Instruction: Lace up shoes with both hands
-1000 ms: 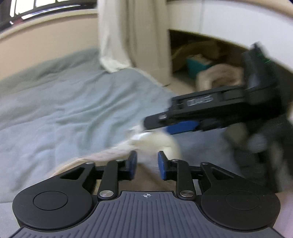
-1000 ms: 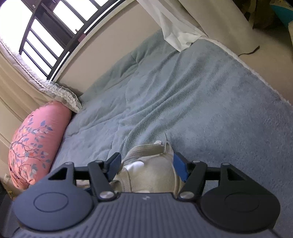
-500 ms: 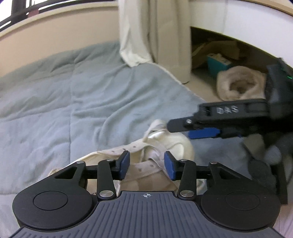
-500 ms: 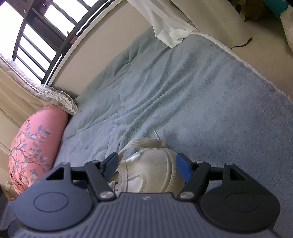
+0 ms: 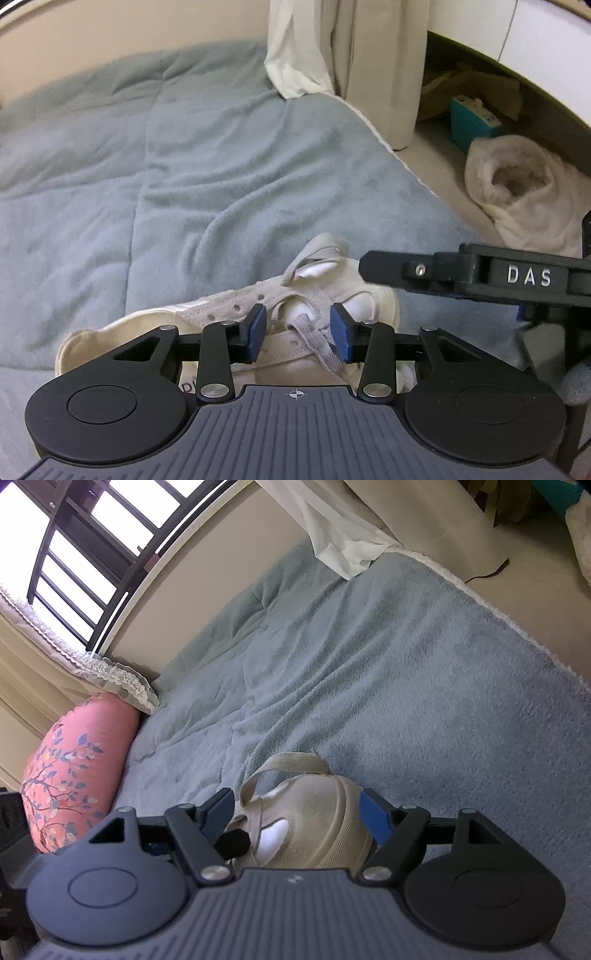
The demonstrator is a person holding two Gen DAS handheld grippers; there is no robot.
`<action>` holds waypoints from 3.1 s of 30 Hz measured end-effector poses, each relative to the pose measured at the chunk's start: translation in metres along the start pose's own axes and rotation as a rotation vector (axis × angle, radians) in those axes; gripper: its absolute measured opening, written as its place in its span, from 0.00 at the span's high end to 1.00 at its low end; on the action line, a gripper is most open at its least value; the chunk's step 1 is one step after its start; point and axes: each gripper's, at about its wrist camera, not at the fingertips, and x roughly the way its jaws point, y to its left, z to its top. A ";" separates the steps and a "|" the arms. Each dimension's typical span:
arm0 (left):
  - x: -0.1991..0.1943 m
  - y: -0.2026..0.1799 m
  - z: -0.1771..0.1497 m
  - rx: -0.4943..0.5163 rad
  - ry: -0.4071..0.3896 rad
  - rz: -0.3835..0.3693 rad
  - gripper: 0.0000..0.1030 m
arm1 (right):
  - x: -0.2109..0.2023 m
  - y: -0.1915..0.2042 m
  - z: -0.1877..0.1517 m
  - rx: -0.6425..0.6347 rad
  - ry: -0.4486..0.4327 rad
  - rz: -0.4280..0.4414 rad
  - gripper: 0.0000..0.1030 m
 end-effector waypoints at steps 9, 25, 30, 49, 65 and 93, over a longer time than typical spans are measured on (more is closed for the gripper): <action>-0.023 -0.012 -0.034 0.154 -0.047 -0.116 0.35 | -0.002 0.001 -0.004 0.043 0.060 0.290 0.49; -0.045 0.004 -0.029 0.180 -0.069 -0.148 0.11 | 0.019 -0.018 -0.006 0.332 0.191 0.569 0.34; -0.069 0.018 -0.033 0.198 -0.073 -0.154 0.10 | 0.033 0.003 -0.009 0.230 0.257 0.562 0.28; -0.034 0.106 -0.001 -0.481 0.098 -0.650 0.09 | 0.022 0.070 -0.077 -0.462 0.076 0.148 1.00; 0.004 0.081 0.010 -0.241 0.180 -0.460 0.34 | 0.023 0.091 -0.085 -0.559 0.057 0.124 0.97; 0.004 0.053 -0.005 -0.078 -0.038 -0.253 0.44 | -0.043 0.076 -0.044 -0.737 0.004 0.143 0.35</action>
